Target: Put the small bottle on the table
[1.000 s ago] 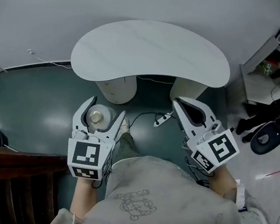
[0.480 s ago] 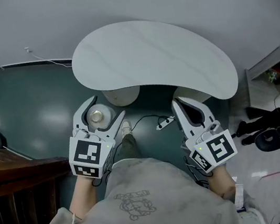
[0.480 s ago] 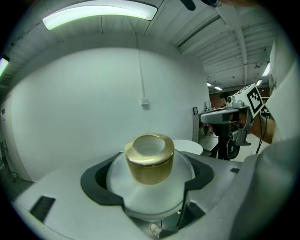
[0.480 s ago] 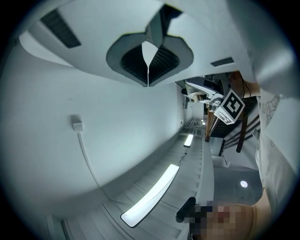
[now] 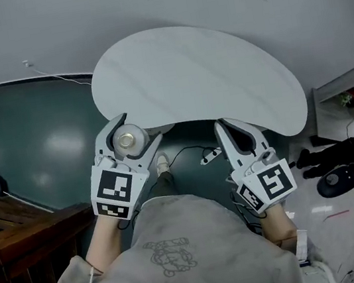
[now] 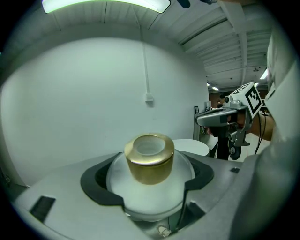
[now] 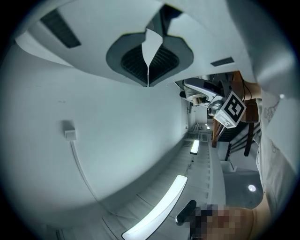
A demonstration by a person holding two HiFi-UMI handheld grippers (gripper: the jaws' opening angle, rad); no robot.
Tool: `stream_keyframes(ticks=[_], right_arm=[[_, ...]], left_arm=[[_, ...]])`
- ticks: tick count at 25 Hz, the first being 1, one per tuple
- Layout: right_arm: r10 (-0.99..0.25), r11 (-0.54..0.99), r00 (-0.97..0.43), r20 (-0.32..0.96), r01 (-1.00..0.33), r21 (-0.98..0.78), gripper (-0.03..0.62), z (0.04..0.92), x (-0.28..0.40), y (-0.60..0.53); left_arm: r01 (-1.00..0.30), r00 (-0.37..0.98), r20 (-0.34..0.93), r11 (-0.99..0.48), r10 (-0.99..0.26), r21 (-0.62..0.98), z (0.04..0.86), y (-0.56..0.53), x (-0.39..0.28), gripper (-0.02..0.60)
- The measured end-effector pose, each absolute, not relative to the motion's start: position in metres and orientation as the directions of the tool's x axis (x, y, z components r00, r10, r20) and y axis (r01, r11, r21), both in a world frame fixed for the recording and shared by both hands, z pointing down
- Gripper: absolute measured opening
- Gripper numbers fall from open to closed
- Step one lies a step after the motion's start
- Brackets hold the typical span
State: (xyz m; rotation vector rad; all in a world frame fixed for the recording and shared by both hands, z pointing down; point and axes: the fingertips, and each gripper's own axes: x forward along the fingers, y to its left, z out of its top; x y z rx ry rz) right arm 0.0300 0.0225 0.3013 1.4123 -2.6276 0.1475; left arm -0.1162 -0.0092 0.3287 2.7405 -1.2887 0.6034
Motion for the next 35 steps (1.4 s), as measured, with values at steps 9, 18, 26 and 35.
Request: stream_keyframes(ticks=[9, 18, 26, 35], right_arm=[[-0.825, 0.54, -0.528, 0.2, -0.842, 0.006, 0.031, 0.293, 0.002, -0.063], [-0.842, 0.51, -0.494, 0.219, -0.86, 0.019, 0.031, 0.295, -0.002, -0.118], [-0.848, 0.494, -0.467, 0.251, -0.867, 0.058, 0.031, 0.302, 0.015, -0.141], [-0.825, 0.535, -0.511, 0.24, -0.844, 0.043, 0.031, 0.299, 0.048, -0.169]], left_arm=[[-0.72, 0.609, 0.367, -0.684, -0.703, -0.116, 0.326, -0.094, -0.131, 0.347], [-0.705, 0.627, 0.357, -0.699, -0.692, -0.118, 0.326, -0.153, -0.136, 0.347], [-0.712, 0.623, 0.372, -0.696, -0.688, -0.093, 0.334, -0.173, -0.129, 0.347], [-0.739, 0.587, 0.391, -0.667, -0.709, -0.099, 0.332, -0.195, -0.097, 0.347]])
